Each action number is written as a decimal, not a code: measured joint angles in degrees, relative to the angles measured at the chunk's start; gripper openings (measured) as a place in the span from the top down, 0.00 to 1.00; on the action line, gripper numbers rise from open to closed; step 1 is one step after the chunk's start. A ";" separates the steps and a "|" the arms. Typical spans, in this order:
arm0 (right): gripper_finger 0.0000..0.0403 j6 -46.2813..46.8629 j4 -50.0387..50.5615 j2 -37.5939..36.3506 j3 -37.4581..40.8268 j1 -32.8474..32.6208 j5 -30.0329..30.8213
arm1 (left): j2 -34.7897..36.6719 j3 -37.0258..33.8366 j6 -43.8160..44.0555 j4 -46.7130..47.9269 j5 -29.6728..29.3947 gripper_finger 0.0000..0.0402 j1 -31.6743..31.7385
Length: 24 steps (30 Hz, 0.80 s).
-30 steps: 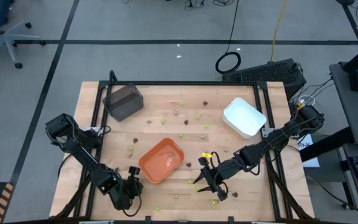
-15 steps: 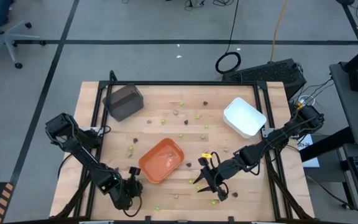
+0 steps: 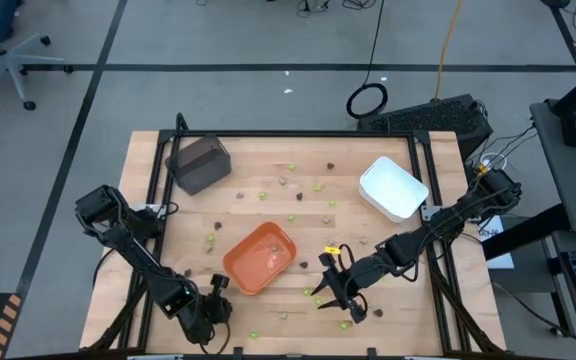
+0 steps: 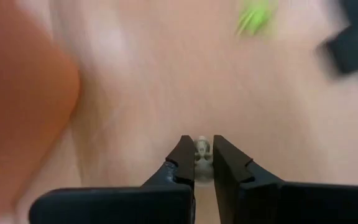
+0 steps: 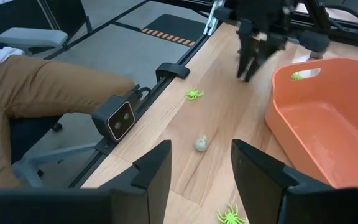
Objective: Sort Halloween decoration
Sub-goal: Put the small white skull toy into the orange bin
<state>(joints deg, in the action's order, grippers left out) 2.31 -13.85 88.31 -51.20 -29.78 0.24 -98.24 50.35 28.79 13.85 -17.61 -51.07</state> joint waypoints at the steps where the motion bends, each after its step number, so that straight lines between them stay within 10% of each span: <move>1: 0.63 0.00 0.00 0.00 0.00 0.00 0.16 | 0.32 0.94 -1.57 -0.30 -0.81 0.96 0.05; 14: 0.63 0.29 -1.05 0.00 0.00 -0.02 6.16 | 0.60 6.22 -36.58 0.96 -18.47 0.96 0.10; 24: 0.63 1.44 -0.96 0.00 0.00 -0.02 6.13 | 0.71 6.29 -44.75 0.12 -27.92 0.96 1.54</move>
<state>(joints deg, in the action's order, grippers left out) 3.75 -14.80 88.31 -51.20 -29.80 6.36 -97.54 56.64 -15.97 13.98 -45.53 -49.52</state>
